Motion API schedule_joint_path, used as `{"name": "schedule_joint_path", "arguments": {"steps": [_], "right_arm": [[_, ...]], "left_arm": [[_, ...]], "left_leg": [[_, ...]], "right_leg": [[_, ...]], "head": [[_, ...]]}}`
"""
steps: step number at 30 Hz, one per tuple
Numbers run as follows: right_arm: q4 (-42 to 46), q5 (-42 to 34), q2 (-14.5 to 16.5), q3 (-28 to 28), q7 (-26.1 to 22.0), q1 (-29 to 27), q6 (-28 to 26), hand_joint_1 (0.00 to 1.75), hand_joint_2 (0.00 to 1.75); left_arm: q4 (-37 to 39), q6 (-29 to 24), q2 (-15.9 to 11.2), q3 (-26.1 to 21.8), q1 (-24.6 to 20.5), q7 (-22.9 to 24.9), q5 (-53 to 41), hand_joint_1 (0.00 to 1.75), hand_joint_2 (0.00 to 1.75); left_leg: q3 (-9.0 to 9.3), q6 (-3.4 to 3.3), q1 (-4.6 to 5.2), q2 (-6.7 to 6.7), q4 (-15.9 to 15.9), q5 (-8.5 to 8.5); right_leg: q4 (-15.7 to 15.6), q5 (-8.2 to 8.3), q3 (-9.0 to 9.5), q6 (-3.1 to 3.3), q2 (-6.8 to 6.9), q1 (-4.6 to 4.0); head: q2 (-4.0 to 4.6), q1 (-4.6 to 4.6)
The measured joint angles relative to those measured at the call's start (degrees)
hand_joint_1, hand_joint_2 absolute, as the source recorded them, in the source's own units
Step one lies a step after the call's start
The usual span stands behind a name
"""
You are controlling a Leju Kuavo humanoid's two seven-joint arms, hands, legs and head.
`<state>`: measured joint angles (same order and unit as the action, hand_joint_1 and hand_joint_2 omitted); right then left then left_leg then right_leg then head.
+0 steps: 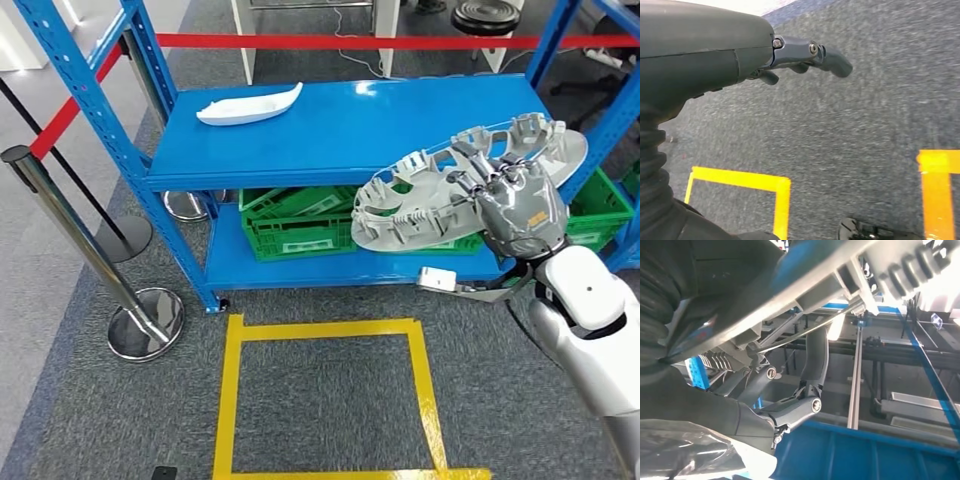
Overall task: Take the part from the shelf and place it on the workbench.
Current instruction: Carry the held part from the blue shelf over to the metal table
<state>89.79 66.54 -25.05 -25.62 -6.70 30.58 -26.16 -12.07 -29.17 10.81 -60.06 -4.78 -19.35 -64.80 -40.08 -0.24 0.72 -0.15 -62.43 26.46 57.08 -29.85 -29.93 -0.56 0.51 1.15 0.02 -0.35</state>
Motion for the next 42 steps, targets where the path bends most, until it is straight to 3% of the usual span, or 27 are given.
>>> {"name": "schedule_joint_path", "arguments": {"steps": [2,3,4,5,7,9,11,13,15,17,18,19,20,21,23,25,27,29,31,33,34,35,37,39,41,42], "right_arm": [[0.02,-0.14,0.00,0.03,0.07,-0.06,-0.03,1.75,1.75],[0.02,-0.21,0.00,0.04,0.10,-0.13,-0.03,1.75,1.75],[0.02,-0.33,0.00,0.04,0.14,-0.22,-0.02,1.75,1.75],[0.02,-0.52,0.00,0.05,0.17,-0.34,-0.01,1.75,1.75],[0.02,-1.14,0.00,0.14,0.26,-0.55,0.07,1.75,1.75],[0.03,-1.83,0.00,0.36,0.34,-0.62,0.26,1.75,1.75],[0.03,-2.30,0.00,0.61,0.39,-0.63,0.54,1.75,1.75],[0.03,-2.82,0.00,0.87,0.41,-0.70,0.91,1.75,1.75],[0.02,-3.50,0.00,1.10,0.45,-0.76,1.34,1.75,1.75],[0.02,-4.06,0.00,1.20,0.50,-0.82,1.68,1.75,1.75],[0.02,-4.30,0.00,1.24,0.51,-0.93,1.78,1.75,1.75],[0.02,-4.54,0.00,1.28,0.51,-1.07,1.86,1.75,1.75],[0.02,-4.75,0.00,1.34,0.51,-1.23,1.91,1.75,1.75],[0.02,-4.92,0.00,1.43,0.51,-1.35,1.94,1.75,1.75],[0.03,-5.21,0.00,1.64,0.50,-1.40,2.04,1.75,1.75],[0.12,-5.68,0.00,1.94,0.43,-1.37,2.52,1.75,1.75],[0.19,-6.13,0.00,2.20,0.33,-1.38,3.16,1.75,1.75],[0.20,-6.27,0.00,2.36,0.24,-1.34,3.46,1.75,1.75],[0.28,-6.19,0.00,2.49,0.09,-1.29,3.48,1.75,1.75],[0.36,-5.86,0.00,2.53,-0.08,-1.35,3.35,1.75,1.75],[0.37,-5.62,0.00,2.52,-0.14,-1.44,3.29,1.75,1.75],[0.38,-5.40,0.00,2.52,-0.19,-1.55,3.24,1.75,1.75],[0.52,-4.99,0.00,2.51,-0.29,-1.71,3.08,1.75,1.75],[0.89,-4.65,0.00,2.53,-0.44,-1.72,2.63,1.75,1.75],[1.29,-4.25,0.00,2.54,-0.55,-1.72,2.03,1.75,1.75],[1.55,-4.01,0.00,2.54,-0.62,-1.73,1.83,1.75,1.75]], "left_arm": [[0.00,0.01,0.01,0.00,0.02,0.19,-0.11,0.00,1.75],[0.00,0.02,0.01,0.00,-0.01,0.25,-0.16,0.00,1.75],[0.00,0.03,0.01,0.00,-0.03,0.27,-0.20,0.00,1.75],[0.00,0.04,0.02,0.00,-0.05,0.27,-0.21,0.00,1.75],[0.00,0.06,0.00,0.00,-0.09,0.27,-0.27,0.00,1.75],[0.00,0.12,-0.14,0.00,-0.22,0.18,-0.34,0.00,1.75],[0.00,0.45,-0.22,0.00,-0.31,-0.30,-0.36,0.00,1.75],[0.00,0.91,-0.19,0.00,-0.25,-0.87,-0.36,0.00,1.75],[0.00,1.11,-0.19,0.00,-0.18,-1.17,-0.36,0.00,1.75],[0.00,1.18,-0.15,0.00,-0.18,-1.33,-0.38,0.00,1.75],[0.00,1.21,-0.11,0.00,-0.16,-1.37,-0.39,0.00,1.75],[0.00,1.22,-0.08,0.00,-0.13,-1.38,-0.40,0.00,1.75],[0.00,1.22,-0.05,0.00,-0.09,-1.39,-0.42,0.00,1.75],[0.00,1.22,-0.03,0.00,-0.07,-1.39,-0.44,0.00,1.75],[0.00,1.22,0.02,0.00,-0.07,-1.39,-0.49,0.00,1.75],[0.00,1.22,0.04,0.00,-0.11,-1.39,-0.54,0.00,1.75],[0.00,1.22,0.03,0.00,-0.07,-1.39,-0.58,0.00,1.75],[0.00,1.22,0.00,0.00,-0.01,-1.39,-0.75,0.00,1.75],[0.00,1.22,0.01,0.01,-0.01,-1.34,-0.96,0.00,1.75],[0.00,1.22,0.04,0.02,0.03,-1.29,-1.07,0.00,1.75],[0.00,1.22,0.05,0.02,0.08,-1.27,-1.12,0.00,1.75],[0.00,1.23,0.05,0.02,0.13,-1.27,-1.16,0.00,1.75],[0.00,1.23,0.06,0.04,0.17,-1.26,-1.25,0.00,1.75],[0.00,1.22,0.05,0.06,0.12,-1.26,-1.37,0.00,1.75],[0.00,1.18,0.05,0.08,0.06,-1.26,-1.47,0.00,1.75],[0.00,1.15,0.05,0.08,0.05,-1.26,-1.48,0.00,1.75]], "left_leg": [[-1.35,0.67,-0.33,0.00,-7.45,5.80],[-1.60,0.83,-0.44,0.00,-10.74,7.13],[-1.23,0.86,-0.49,0.00,-12.51,7.05],[-0.08,0.77,-0.51,0.00,-12.40,5.94],[4.90,0.01,-0.39,-0.05,-6.28,3.31],[10.26,-1.00,-0.12,-0.07,1.97,3.22],[12.02,-1.53,0.21,-0.06,5.60,3.93],[11.75,-1.97,0.19,0.01,6.38,3.12],[11.26,-2.55,-0.04,0.16,6.94,1.98],[10.33,-2.89,-0.04,0.24,6.91,1.16],[9.82,-2.94,-0.01,0.26,6.82,0.83],[9.33,-2.92,0.00,0.27,6.68,0.54],[8.89,-2.86,-0.01,0.26,6.47,0.34],[8.52,-2.79,-0.03,0.26,6.20,0.23],[7.84,-2.51,0.04,0.25,5.41,0.25],[7.22,-2.03,0.26,0.23,4.63,0.20],[6.81,-1.53,0.40,0.19,4.21,-0.03],[6.19,-0.90,0.32,0.07,3.06,0.95],[4.18,-0.06,-0.03,-0.01,-1.86,4.32],[1.39,0.55,-0.44,0.00,-9.21,7.92],[0.62,0.68,-0.58,0.00,-11.54,8.55],[0.67,0.71,-0.65,0.01,-12.04,8.09],[3.42,0.38,-0.64,0.43,-7.00,4.49],[7.04,-0.41,-0.12,2.47,0.40,1.58],[8.33,-1.06,0.48,3.82,3.81,1.12],[8.25,-1.28,0.61,3.46,4.31,1.10]], "right_leg": [[0.14,1.21,-1.46,0.32,0.02,-0.03],[0.28,1.77,-2.27,0.30,0.02,-0.04],[0.46,2.25,-3.09,0.27,0.02,-0.06],[0.65,2.71,-3.89,0.22,0.02,-0.09],[0.93,3.57,-5.20,0.07,0.02,-0.23],[1.01,4.42,-5.97,-0.35,0.07,-0.41],[0.71,5.24,-6.28,-1.08,0.19,-0.31],[0.49,5.48,-6.66,-1.79,0.20,-0.14],[3.28,2.65,-8.07,-2.21,-0.05,-0.11],[10.48,-2.14,-10.66,-2.50,-0.27,-0.08],[14.13,-3.61,-11.76,-2.67,-0.31,-0.07],[16.31,-4.00,-12.12,-2.82,-0.31,-0.06],[16.21,-3.32,-11.33,-2.91,-0.31,-0.03],[13.84,-1.93,-9.43,-2.95,-0.28,0.02],[5.83,0.28,-3.97,-2.88,-0.18,0.06],[1.25,0.63,-1.06,-2.55,-0.19,0.00],[0.84,0.60,-1.10,-1.95,-0.26,-0.05],[0.70,0.88,-1.36,-1.15,-0.01,0.13],[0.57,1.22,-1.69,-0.38,0.44,0.28],[0.60,1.41,-2.08,0.02,0.98,0.21],[0.62,1.47,-2.20,0.08,1.32,0.16],[0.66,1.51,-2.28,0.11,1.72,0.12],[0.72,1.52,-2.25,0.09,2.62,0.02],[0.73,1.55,-2.22,-0.07,3.58,-0.20],[0.66,1.75,-2.34,-0.50,4.68,-0.40],[0.58,1.89,-2.38,-0.79,5.32,-0.47]], "head": [[0.00,0.14],[0.00,0.14],[0.00,0.15],[0.00,0.15],[0.00,0.15],[0.00,0.11],[0.00,0.10],[0.00,0.09],[0.00,-0.01],[0.00,-0.05],[0.00,-0.03],[0.00,-0.03],[0.00,-0.05],[0.00,-0.04],[0.00,-0.05],[0.00,-0.02],[0.00,0.00],[0.00,0.07],[0.00,0.19],[0.00,0.25],[0.00,0.24],[0.00,0.24],[0.00,0.24],[0.00,0.24],[0.00,0.23],[0.00,0.23]]}}
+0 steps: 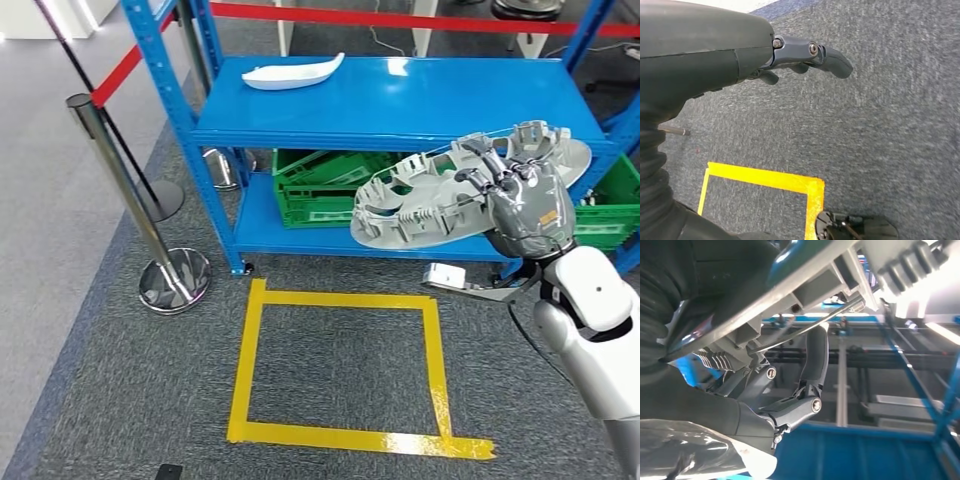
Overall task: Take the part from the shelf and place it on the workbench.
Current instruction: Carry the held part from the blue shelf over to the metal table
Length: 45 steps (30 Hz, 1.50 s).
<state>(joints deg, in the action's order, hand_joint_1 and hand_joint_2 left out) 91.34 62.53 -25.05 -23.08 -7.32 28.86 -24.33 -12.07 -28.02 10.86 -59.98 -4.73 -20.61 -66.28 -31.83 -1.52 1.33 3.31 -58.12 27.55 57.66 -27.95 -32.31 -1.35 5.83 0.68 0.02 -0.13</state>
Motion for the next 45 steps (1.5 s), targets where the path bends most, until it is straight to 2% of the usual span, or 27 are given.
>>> {"name": "schedule_joint_path", "arguments": {"steps": [1,3,5,6,8,10,12,14,16,17,19,21,23,24,25,27,29,31,32,34,36,38,39,40,42,43,45], "right_arm": [[0.28,0.25,0.00,-0.01,-0.09,-0.02,-0.09,1.75,1.75],[0.83,0.75,0.01,-0.04,-0.38,-0.04,-0.19,1.75,1.75],[1.16,1.27,0.02,-0.13,-0.64,-0.05,-0.33,1.75,1.75],[1.30,1.54,0.02,-0.25,-0.74,-0.06,-0.37,1.75,1.75],[1.51,2.02,0.02,-0.79,-0.91,-0.06,-0.28,1.75,1.75],[1.85,2.38,0.02,-1.45,-1.08,0.06,0.02,1.75,1.75],[2.34,2.61,0.03,-1.94,-1.21,0.45,0.28,1.75,1.75],[2.83,2.74,0.07,-2.38,-1.29,1.11,0.56,1.75,1.75],[3.23,2.78,0.13,-2.88,-1.38,1.74,0.92,1.75,1.75],[3.39,2.78,0.16,-3.12,-1.41,1.97,1.11,1.75,1.75],[3.67,2.78,0.21,-3.44,-1.45,2.35,1.38,1.75,1.75],[3.87,2.77,0.22,-3.68,-1.45,2.66,1.46,1.75,1.75],[3.89,2.76,0.22,-4.07,-1.45,2.88,1.49,1.75,1.75],[3.89,2.75,0.22,-4.26,-1.45,2.92,1.51,1.75,1.75],[3.89,2.70,0.22,-4.40,-1.45,2.97,1.56,1.75,1.75],[3.90,2.38,0.21,-4.71,-1.51,3.26,1.84,1.75,1.75],[3.90,2.01,0.20,-5.02,-1.57,3.83,2.15,1.75,1.75],[3.90,1.84,0.21,-5.54,-1.61,4.58,2.33,1.75,1.75],[3.91,1.77,0.21,-5.88,-1.62,4.97,2.42,1.75,1.75],[3.94,1.55,0.20,-6.54,-1.60,5.87,2.62,1.75,1.75],[3.97,1.30,0.20,-7.10,-1.52,6.56,2.86,1.75,1.75],[3.97,1.11,0.20,-7.66,-1.46,6.81,3.08,1.75,1.75],[3.96,1.03,0.20,-7.92,-1.45,6.88,3.14,1.75,1.75],[3.96,0.95,0.20,-8.15,-1.44,6.93,3.18,1.75,1.75],[3.96,0.77,0.17,-8.39,-1.33,7.12,3.16,1.75,1.75],[3.98,0.67,0.12,-8.48,-1.24,7.26,3.13,1.75,1.75],[4.01,0.54,-0.01,-8.61,-1.03,7.52,3.06,1.75,1.75]], "left_arm": [[0.00,-0.03,0.01,0.01,0.02,0.00,-0.01,0.00,1.75],[0.00,-0.08,0.04,0.02,0.06,-0.02,0.01,0.00,1.75],[0.00,-0.10,0.14,0.04,0.03,-0.10,0.03,0.00,1.75],[0.00,-0.09,0.22,0.05,0.00,-0.15,0.03,0.00,1.75],[0.00,-0.09,0.38,0.09,0.05,-0.20,0.05,0.00,1.75],[0.00,-0.09,0.44,0.11,0.07,-0.20,0.09,0.00,1.75],[0.00,-0.09,0.48,0.20,-0.01,-0.20,0.04,0.00,1.75],[0.00,-0.10,0.48,0.31,-0.06,-0.20,-0.03,0.00,1.75],[0.00,-0.13,0.43,0.35,0.13,-0.20,-0.06,0.00,1.75],[0.00,-0.15,0.39,0.36,0.27,-0.19,-0.04,0.00,1.75],[0.00,-0.19,0.32,0.38,0.32,-0.19,-0.02,0.00,1.75],[0.00,-0.20,0.31,0.39,0.19,-0.19,-0.02,0.00,1.75],[0.00,-0.21,0.31,0.40,0.20,-0.19,-0.01,0.00,1.75],[0.00,-0.24,0.31,0.40,0.25,-0.19,-0.01,0.00,1.75],[0.00,-0.28,0.28,0.40,0.29,-0.19,-0.01,0.00,1.75],[0.00,-0.48,0.10,0.42,0.24,-0.05,-0.06,0.00,1.75],[0.00,-0.79,-0.09,0.47,0.09,0.15,-0.16,0.00,1.75],[0.00,-1.07,-0.15,0.51,0.11,0.43,-0.28,0.00,1.75],[0.00,-1.20,-0.16,0.53,0.20,0.61,-0.41,0.00,1.75],[0.00,-1.95,-0.21,0.64,0.19,0.94,-0.80,0.00,1.75],[0.00,-2.96,-0.14,0.81,-0.03,1.24,-1.30,0.00,1.75],[0.00,-3.96,0.00,0.91,-0.14,1.41,-1.78,0.00,1.75],[0.00,-4.53,0.06,0.95,-0.12,1.36,-1.95,0.00,1.75],[0.00,-5.30,0.09,0.98,-0.08,1.12,-2.08,0.00,1.75],[0.00,-6.63,0.11,1.03,-0.05,0.38,-2.15,0.00,1.75],[0.00,-7.03,0.10,1.04,-0.08,0.05,-2.22,0.00,1.75],[0.00,-7.08,0.11,1.16,-0.05,-0.20,-2.50,0.00,1.75]], "left_leg": [[-0.05,-0.30,-0.17,-0.61,0.49,-0.19],[-0.08,-0.97,-0.52,-1.87,1.42,-0.75],[-0.31,-1.42,-0.67,-3.09,1.74,-1.22],[-0.48,-1.54,-0.65,-3.73,1.70,-1.32],[-0.62,-1.54,-0.62,-5.16,1.51,-1.42],[-0.67,-1.41,-0.68,-6.72,1.06,-1.39],[-1.10,-1.02,-0.70,-8.14,0.22,-1.19],[-2.26,-0.39,-0.77,-9.32,-0.64,-1.28],[-3.27,0.23,-1.01,-10.43,-0.92,-1.56],[-3.59,0.56,-1.06,-10.15,-1.21,-1.31],[-5.23,1.34,-1.15,-7.59,-4.61,0.79],[-8.54,2.09,-1.36,-4.59,-12.12,4.15],[-10.67,2.33,-1.60,-3.74,-16.96,5.33],[-10.34,2.24,-1.62,-3.60,-16.38,4.38],[-8.98,1.99,-1.56,-3.32,-13.61,2.53],[-5.23,1.01,-0.86,-0.96,-5.84,-0.89],[-3.35,0.13,0.00,1.16,-1.36,-1.74],[-3.38,-0.29,0.26,0.51,-0.56,-1.64],[-3.28,-0.48,0.13,-0.20,-0.16,-1.90],[-2.95,-1.01,-0.23,-1.67,0.72,-2.50],[-2.91,-1.30,-0.41,-3.19,0.92,-2.75],[-2.92,-1.36,-0.41,-4.93,0.79,-2.75],[-2.92,-1.34,-0.44,-5.86,0.63,-2.73],[-2.92,-1.27,-0.51,-6.75,0.38,-2.65],[-3.12,-0.85,-0.61,-8.40,-0.41,-2.25],[-3.47,-0.57,-0.64,-9.08,-0.95,-2.07],[-4.34,0.04,-0.78,-10.32,-1.53,-2.13]], "right_leg": [[-0.06,-0.05,-0.06,-0.31,0.35,0.04],[1.48,-1.52,-0.99,-0.76,-1.39,0.28],[7.66,-5.04,-3.85,-0.99,-4.45,0.51],[11.79,-6.80,-5.65,-1.08,-5.29,0.50],[16.05,-7.43,-7.53,-1.28,-5.69,0.47],[11.73,-3.93,-5.40,-1.35,-6.14,0.63],[4.66,-1.02,-1.79,-1.42,-8.25,1.02],[1.72,-1.04,-0.28,-1.26,-9.68,1.13],[1.44,-1.25,-0.31,-0.84,-8.75,1.09],[1.36,-1.16,-0.32,-0.60,-8.11,1.16],[1.13,-1.04,-0.22,0.00,-6.61,1.30],[1.10,-1.14,-0.18,0.34,-5.00,1.06],[1.11,-1.24,-0.09,0.45,-3.45,0.91],[1.11,-1.28,-0.02,0.48,-2.77,0.83],[1.11,-1.34,0.09,0.49,-2.10,0.75],[1.06,-1.52,0.34,0.38,-0.77,0.49],[0.96,-1.60,0.35,0.05,0.52,0.21],[0.69,-1.62,0.47,-0.40,1.90,0.06],[0.72,-1.92,0.47,-0.63,1.72,0.11],[3.19,-3.82,-0.69,-0.89,-1.21,0.31],[10.11,-7.04,-4.11,-0.84,-4.81,0.41],[16.00,-8.31,-7.30,-0.96,-5.77,0.38],[16.10,-7.31,-7.71,-1.05,-5.86,0.42],[13.94,-5.30,-7.03,-1.14,-6.02,0.52],[6.88,-1.41,-4.14,-1.36,-7.81,0.93],[4.15,-0.66,-2.79,-1.35,-8.98,1.13],[2.43,-1.01,-1.77,-1.04,-10.22,1.18]], "head": [[0.00,-0.03],[0.00,-0.11],[0.00,-0.24],[0.00,-0.32],[0.00,-0.30],[0.00,-0.31],[0.00,-0.28],[0.00,-0.29],[0.00,-0.32],[0.00,-0.32],[0.00,0.00],[0.00,0.29],[0.00,0.27],[0.00,0.28],[0.00,0.28],[0.00,0.26],[0.00,0.23],[0.00,0.24],[0.00,0.18],[0.00,0.12],[0.00,0.03],[0.00,-0.03],[0.00,-0.03],[0.00,-0.04],[0.00,-0.05],[0.00,-0.04],[0.00,0.02]]}}
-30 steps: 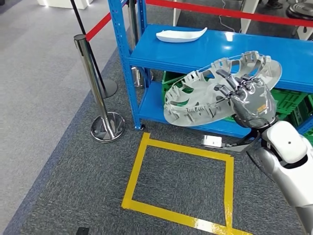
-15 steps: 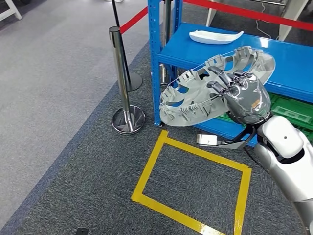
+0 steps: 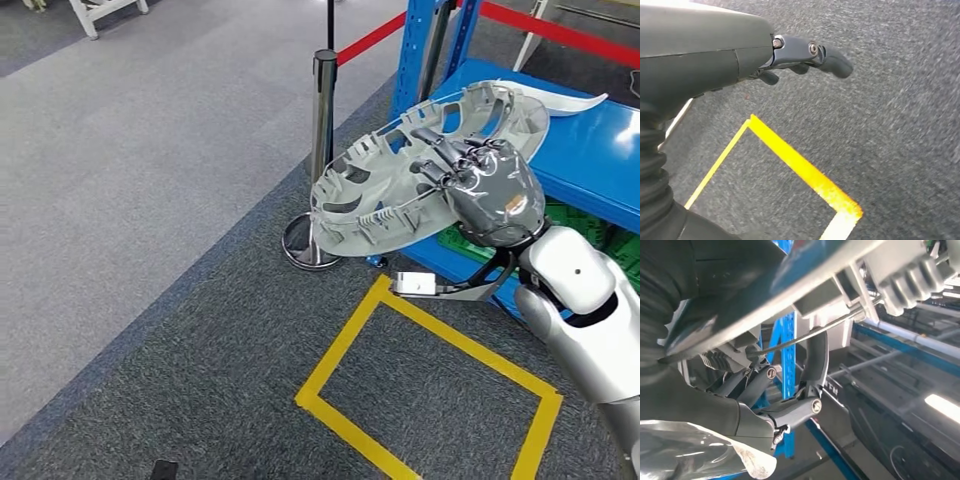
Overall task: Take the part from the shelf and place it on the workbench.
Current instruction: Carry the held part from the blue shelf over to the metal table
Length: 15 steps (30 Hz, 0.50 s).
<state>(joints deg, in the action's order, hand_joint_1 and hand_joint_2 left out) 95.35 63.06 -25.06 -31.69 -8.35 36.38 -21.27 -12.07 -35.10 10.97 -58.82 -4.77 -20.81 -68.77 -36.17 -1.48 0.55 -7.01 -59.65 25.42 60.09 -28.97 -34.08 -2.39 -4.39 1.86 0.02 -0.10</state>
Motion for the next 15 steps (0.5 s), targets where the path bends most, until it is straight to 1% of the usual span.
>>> {"name": "schedule_joint_path", "arguments": {"steps": [1,2,3,4,5,6,7,8,9,10,11,12,13,14,15], "right_arm": [[0.02,-0.06,-0.05,-0.07,0.06,0.16,-0.03,1.75,1.75],[0.02,-0.11,-0.08,-0.17,0.13,0.28,-0.04,1.75,1.75],[0.03,-0.17,-0.08,-0.27,0.18,0.40,-0.05,1.75,1.75],[0.03,-0.24,-0.14,-0.34,0.26,0.47,-0.08,1.75,1.75],[0.04,-0.30,-0.22,-0.39,0.35,0.50,-0.11,1.75,1.75],[0.04,-0.36,-0.30,-0.40,0.42,0.47,-0.16,1.75,1.75],[0.04,-0.41,-0.38,-0.39,0.46,0.43,-0.19,1.75,1.75],[0.04,-0.45,-0.42,-0.40,0.48,0.33,-0.22,1.75,1.75],[0.04,-0.48,-0.43,-0.40,0.47,0.23,-0.23,1.75,1.75],[0.04,-0.51,-0.45,-0.41,0.46,0.15,-0.25,1.75,1.75],[0.07,-0.54,-0.46,-0.41,0.46,0.10,-0.29,1.75,1.75],[0.11,-0.56,-0.51,-0.39,0.47,0.08,-0.35,1.75,1.75],[0.18,-0.59,-0.65,-0.34,0.51,0.00,-0.53,1.75,1.75],[0.27,-0.62,-0.88,-0.27,0.55,-0.11,-0.71,1.75,1.75],[0.34,-0.64,-1.11,-0.20,0.58,-0.22,-0.87,1.75,1.75]], "left_arm": [[0.00,0.05,-0.02,0.08,0.12,-0.03,-0.14,0.00,1.75],[0.00,0.01,-0.12,0.15,0.29,-0.06,-0.21,0.00,1.75],[0.00,-0.19,-0.12,0.19,0.42,-0.10,-0.22,0.00,1.75],[0.00,-0.49,-0.13,0.20,0.47,-0.13,-0.23,0.00,1.75],[0.00,-0.82,-0.12,0.21,0.43,-0.13,-0.28,0.00,1.75],[0.00,-1.08,-0.02,0.24,0.36,-0.11,-0.41,0.00,1.75],[0.00,-1.20,-0.04,0.31,0.30,-0.09,-0.62,0.00,1.75],[0.00,-1.26,-0.04,0.46,0.30,-0.08,-0.86,0.00,1.75],[0.00,-1.27,-0.04,0.66,0.34,-0.10,-1.06,0.00,1.75],[0.00,-1.28,-0.05,0.86,0.38,-0.12,-1.16,0.00,1.75],[0.00,-1.27,-0.09,1.02,0.41,-0.14,-1.13,0.00,1.75],[0.00,-1.25,-0.15,1.08,0.41,-0.14,-0.98,0.00,1.75],[0.00,-1.16,-0.23,1.09,0.36,-0.13,-0.78,0.00,1.75],[0.00,-1.00,-0.31,1.09,0.30,-0.11,-0.52,0.00,1.75],[0.00,-0.81,-0.36,1.09,0.28,-0.10,-0.28,0.00,1.75]], "left_leg": [[-0.32,0.27,-0.11,-0.59,-0.09,-0.14],[-0.51,0.53,-0.15,-0.87,-0.10,-0.15],[-0.83,0.88,-0.04,-0.08,-0.69,0.25],[-1.55,1.24,0.03,1.37,-2.24,1.16],[-2.80,1.62,-0.02,3.28,-4.97,2.57],[-4.54,1.98,-0.14,5.13,-8.72,4.26],[-6.28,2.19,-0.36,6.08,-12.40,5.68],[-7.56,2.26,-0.52,6.53,-15.09,6.41],[-7.98,2.21,-0.58,6.70,-15.91,6.13],[-7.32,2.02,-0.56,6.83,-14.45,4.79],[-5.78,1.64,-0.39,7.25,-11.19,2.78],[-3.92,1.16,-0.01,8.28,-7.26,0.97],[-2.22,0.66,0.45,9.38,-3.71,-0.24],[-1.13,0.26,0.88,10.23,-1.30,-0.74],[-0.72,0.02,1.20,10.58,-0.21,-0.63]], "right_leg": [[-0.21,-0.04,0.16,0.31,0.50,0.03],[-0.18,0.03,0.17,0.57,1.14,0.07],[-0.22,0.04,0.31,0.87,1.80,0.16],[-0.31,0.03,0.47,1.13,2.54,0.27],[-0.34,-0.04,0.63,1.36,3.30,0.21],[-0.35,-0.14,0.73,1.58,4.07,0.10],[-0.34,-0.22,0.79,1.72,4.79,-0.02],[-0.34,-0.32,0.88,1.79,5.54,-0.11],[-0.34,-0.42,0.97,1.83,6.25,-0.17],[-0.34,-0.54,1.11,1.83,6.93,-0.23],[-0.36,-0.67,1.30,1.80,7.66,-0.28],[-0.42,-0.80,1.49,1.73,8.27,-0.33],[-0.49,-0.95,1.65,1.57,8.91,-0.46],[-0.60,-1.05,1.76,1.39,9.57,-0.59],[-0.77,-1.13,1.86,1.17,10.24,-0.71]], "head": [[0.00,0.04],[0.00,0.05],[0.00,0.27],[0.00,0.54],[0.00,0.78],[0.00,1.06],[0.00,1.10],[0.00,1.12],[0.00,1.14],[0.00,1.15],[0.00,1.16],[0.00,1.17],[0.00,1.22],[0.00,1.23],[0.00,1.24]]}}
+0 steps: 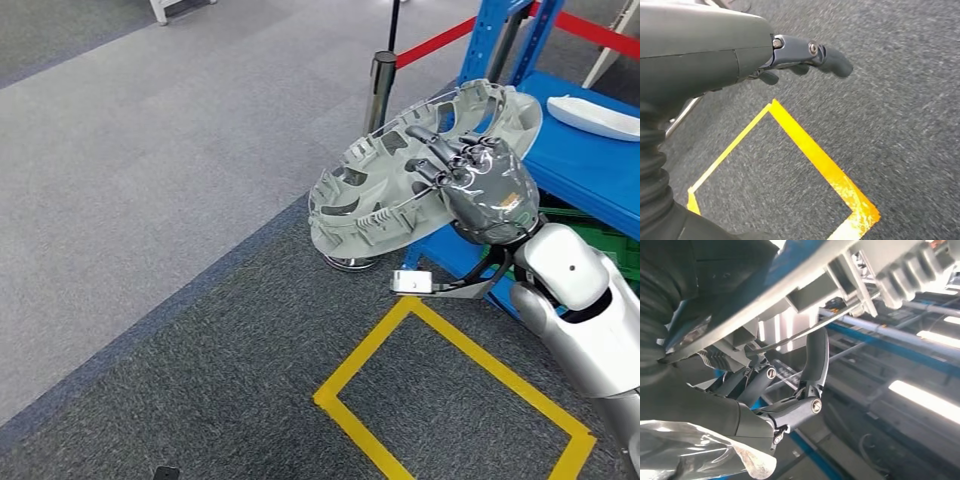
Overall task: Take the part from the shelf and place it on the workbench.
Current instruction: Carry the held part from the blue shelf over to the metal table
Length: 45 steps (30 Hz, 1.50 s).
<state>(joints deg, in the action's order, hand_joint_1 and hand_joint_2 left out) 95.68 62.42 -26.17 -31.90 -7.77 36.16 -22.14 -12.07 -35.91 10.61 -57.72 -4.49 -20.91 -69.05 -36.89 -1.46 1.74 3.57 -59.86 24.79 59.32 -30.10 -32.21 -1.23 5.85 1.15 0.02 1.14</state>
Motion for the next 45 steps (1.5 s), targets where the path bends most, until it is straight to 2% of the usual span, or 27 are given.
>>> {"name": "schedule_joint_path", "arguments": {"steps": [2,4,6,8,9,11,13,15,17,18,20,21,22,24,25,26,28,30,31,33,35,37,39,40,41,43,45], "right_arm": [[0.17,-0.02,-0.30,0.14,0.04,-0.18,-0.14,1.75,1.75],[0.43,-0.05,-0.61,0.30,0.07,-0.25,-0.22,1.75,1.75],[0.62,-0.11,-1.27,0.53,0.14,-0.29,-0.45,1.75,1.75],[0.66,-0.15,-1.73,0.71,0.21,-0.39,-0.61,1.75,1.75],[0.66,-0.16,-1.81,0.74,0.22,-0.45,-0.60,1.75,1.75],[0.67,-0.17,-1.86,0.79,0.24,-0.50,-0.58,1.75,1.75],[0.68,-0.17,-1.87,0.93,0.28,-0.51,-0.58,1.75,1.75],[0.77,-0.16,-1.92,1.12,0.33,-0.52,-0.64,1.75,1.75],[0.89,-0.15,-1.97,1.18,0.32,-0.54,-0.70,1.75,1.75],[0.93,-0.13,-1.96,1.17,0.29,-0.54,-0.71,1.75,1.75],[1.05,-0.09,-1.97,1.23,0.22,-0.51,-0.68,1.75,1.75],[1.12,-0.08,-1.99,1.27,0.17,-0.48,-0.64,1.75,1.75],[1.19,-0.09,-2.02,1.31,0.12,-0.44,-0.58,1.75,1.75],[1.26,-0.14,-2.05,1.30,-0.05,-0.39,-0.29,1.75,1.75],[1.31,-0.19,-2.05,1.27,-0.11,-0.38,-0.12,1.75,1.75],[1.40,-0.26,-2.04,1.24,-0.17,-0.35,0.05,1.75,1.75],[1.59,-0.48,-2.04,1.21,-0.22,-0.11,0.23,1.75,1.75],[1.70,-0.64,-2.08,1.22,-0.21,0.19,0.30,1.75,1.75],[1.74,-0.67,-2.10,1.19,-0.20,0.26,0.30,1.75,1.75],[1.77,-0.66,-2.14,1.11,-0.20,0.21,0.28,1.75,1.75],[1.81,-0.44,-2.10,1.06,-0.16,-0.02,0.13,1.75,1.75],[1.86,-0.01,-2.06,1.04,-0.08,-0.30,-0.08,1.75,1.75],[1.89,0.28,-2.06,1.02,0.00,-0.66,-0.18,1.75,1.75],[1.89,0.34,-2.06,0.98,0.02,-0.89,-0.20,1.75,1.75],[1.88,0.40,-2.06,0.92,0.04,-1.09,-0.20,1.75,1.75],[1.87,0.48,-2.06,0.80,0.05,-1.30,-0.22,1.75,1.75],[1.89,0.53,-2.07,0.82,0.08,-1.40,-0.36,1.75,1.75]], "left_arm": [[0.00,0.42,-0.09,-0.01,0.13,0.05,0.39,0.00,1.75],[0.00,0.67,-0.10,-0.03,0.23,0.21,0.73,0.00,1.75],[0.00,1.31,-0.03,-0.06,0.01,0.39,0.96,0.00,1.75],[0.00,2.67,0.11,-0.08,-0.14,0.76,1.15,0.00,1.75],[0.00,3.29,0.21,-0.09,-0.12,1.01,1.24,0.00,1.75],[0.00,3.87,0.31,-0.13,-0.06,1.37,1.34,0.00,1.75],[0.00,3.91,0.30,-0.15,-0.09,1.42,1.38,0.00,1.75],[0.00,3.75,0.26,-0.15,-0.14,1.39,1.39,0.00,1.75],[0.00,3.64,0.22,-0.16,0.02,1.38,1.39,0.00,1.75],[0.00,3.65,0.21,-0.16,0.13,1.36,1.42,0.00,1.75],[0.00,3.71,0.20,-0.19,0.17,1.30,1.46,0.00,1.75],[0.00,3.73,0.25,-0.19,0.11,1.28,1.49,0.00,1.75],[0.00,3.76,0.27,-0.20,0.04,1.30,1.49,0.00,1.75],[0.00,4.07,0.28,-0.19,0.04,1.42,1.42,0.00,1.75],[0.00,4.32,0.28,-0.19,0.08,1.52,1.35,0.00,1.75],[0.00,4.54,0.27,-0.19,0.12,1.63,1.26,0.00,1.75],[0.00,4.60,0.13,-0.19,0.10,1.72,1.27,0.00,1.75],[0.00,4.70,-0.06,-0.31,-0.04,1.30,1.78,0.00,1.75],[0.00,5.06,-0.16,-0.43,-0.08,0.95,2.21,0.00,1.75],[0.00,7.05,-0.38,-0.97,0.00,0.52,3.27,0.00,1.75],[-0.01,9.77,-0.64,-1.60,0.03,0.65,4.28,0.00,1.75],[-0.02,11.66,-0.81,-2.08,-0.18,0.79,4.86,0.00,1.75],[-0.02,12.76,-0.80,-2.52,-0.40,1.03,5.03,0.00,1.75],[-0.02,13.09,-0.76,-2.70,-0.43,1.24,5.03,0.00,1.75],[-0.02,13.37,-0.77,-2.83,-0.39,1.59,5.03,0.00,1.75],[-0.02,13.83,-0.85,-2.97,-0.23,2.43,5.03,0.00,1.75],[-0.02,14.30,-1.01,-3.17,-0.20,3.44,5.08,0.00,1.75]], "left_leg": [[0.32,-0.45,-0.04,-1.12,0.99,-0.03],[1.00,-1.03,-0.36,-2.39,2.13,-0.51],[1.39,-1.39,-0.53,-3.72,2.67,-0.77],[1.39,-1.52,-0.55,-5.25,2.59,-0.74],[1.40,-1.54,-0.59,-6.03,2.48,-0.69],[1.40,-1.32,-0.83,-7.66,1.97,-0.44],[1.04,-0.71,-1.08,-9.24,0.85,0.14],[0.27,-0.01,-1.23,-10.64,0.01,0.37],[-0.31,0.53,-1.38,-11.87,-0.13,0.17],[-0.52,0.80,-1.29,-11.29,-0.42,0.32],[-2.01,1.41,-1.16,-7.93,-3.64,2.12],[-3.46,1.72,-1.18,-5.81,-6.82,3.64],[-5.26,1.94,-1.38,-4.63,-10.66,5.27],[-7.76,2.01,-1.67,-3.97,-15.89,6.75],[-7.71,1.87,-1.68,-3.91,-15.72,6.05],[-6.61,1.62,-1.58,-3.70,-13.40,4.42],[-2.88,0.83,-0.78,-1.65,-5.73,0.91],[-0.69,0.10,0.20,0.32,-0.82,-0.20],[-0.57,-0.12,0.54,0.41,-0.22,0.05],[-0.26,-0.69,0.49,-0.96,0.79,-0.32],[0.52,-1.35,0.04,-2.35,1.93,-0.80],[0.90,-1.76,-0.25,-3.72,2.32,-0.97],[0.95,-1.91,-0.28,-5.34,2.19,-0.90],[0.95,-1.90,-0.32,-6.20,2.07,-0.82],[0.96,-1.78,-0.40,-7.09,1.83,-0.68],[0.86,-1.28,-0.64,-8.77,1.03,-0.16],[0.33,-0.61,-0.76,-10.19,-0.03,0.34]], "right_leg": [[-0.47,-0.22,0.27,-0.53,1.14,-0.08],[0.79,-1.45,-0.17,-0.84,-0.73,0.04],[6.46,-4.16,-2.99,-0.80,-4.23,0.08],[13.34,-6.20,-7.03,-0.87,-5.67,0.01],[14.70,-5.87,-8.23,-0.98,-5.85,0.02],[10.95,-2.09,-7.37,-1.30,-6.25,0.27],[4.03,1.06,-4.19,-1.77,-8.80,0.88],[1.28,1.33,-2.56,-1.64,-10.69,1.10],[1.29,1.33,-2.43,-0.97,-9.65,0.96],[1.25,1.35,-2.32,-0.65,-8.92,0.96],[1.09,1.27,-1.96,-0.03,-7.32,0.96],[1.08,1.15,-1.78,0.24,-6.48,0.75],[1.08,1.01,-1.66,0.47,-5.61,0.56],[1.08,0.76,-1.41,0.71,-3.99,0.25],[1.08,0.63,-1.27,0.76,-3.23,0.16],[1.08,0.49,-1.09,0.75,-2.51,0.10],[1.01,0.15,-0.71,0.60,-1.11,-0.02],[0.82,-0.08,-0.53,0.26,0.17,-0.18],[0.64,-0.13,-0.47,0.04,0.83,-0.25],[0.23,-0.36,-0.12,-0.46,1.67,-0.19],[2.02,-1.71,-0.87,-0.71,-0.62,-0.07],[8.18,-4.36,-4.22,-0.71,-4.33,0.00],[14.46,-5.99,-8.27,-0.84,-5.68,0.00],[15.58,-5.63,-9.44,-0.94,-5.81,0.02],[14.28,-3.95,-9.37,-1.05,-5.86,0.08],[7.60,0.34,-6.80,-1.36,-7.15,0.48],[2.35,2.18,-4.19,-1.38,-9.05,0.80]], "head": [[0.00,-0.01],[0.00,0.01],[0.00,-0.04],[0.00,-0.11],[0.00,-0.12],[0.00,-0.14],[0.00,-0.15],[0.00,-0.14],[0.00,-0.06],[0.00,0.04],[0.00,0.48],[0.00,0.67],[0.00,0.83],[0.00,0.83],[0.00,0.86],[0.00,0.84],[0.00,0.86],[0.00,0.85],[0.00,0.86],[0.00,0.85],[0.01,0.78],[0.01,0.58],[0.01,0.40],[0.01,0.36],[0.01,0.32],[0.00,0.30],[0.00,0.31]]}}
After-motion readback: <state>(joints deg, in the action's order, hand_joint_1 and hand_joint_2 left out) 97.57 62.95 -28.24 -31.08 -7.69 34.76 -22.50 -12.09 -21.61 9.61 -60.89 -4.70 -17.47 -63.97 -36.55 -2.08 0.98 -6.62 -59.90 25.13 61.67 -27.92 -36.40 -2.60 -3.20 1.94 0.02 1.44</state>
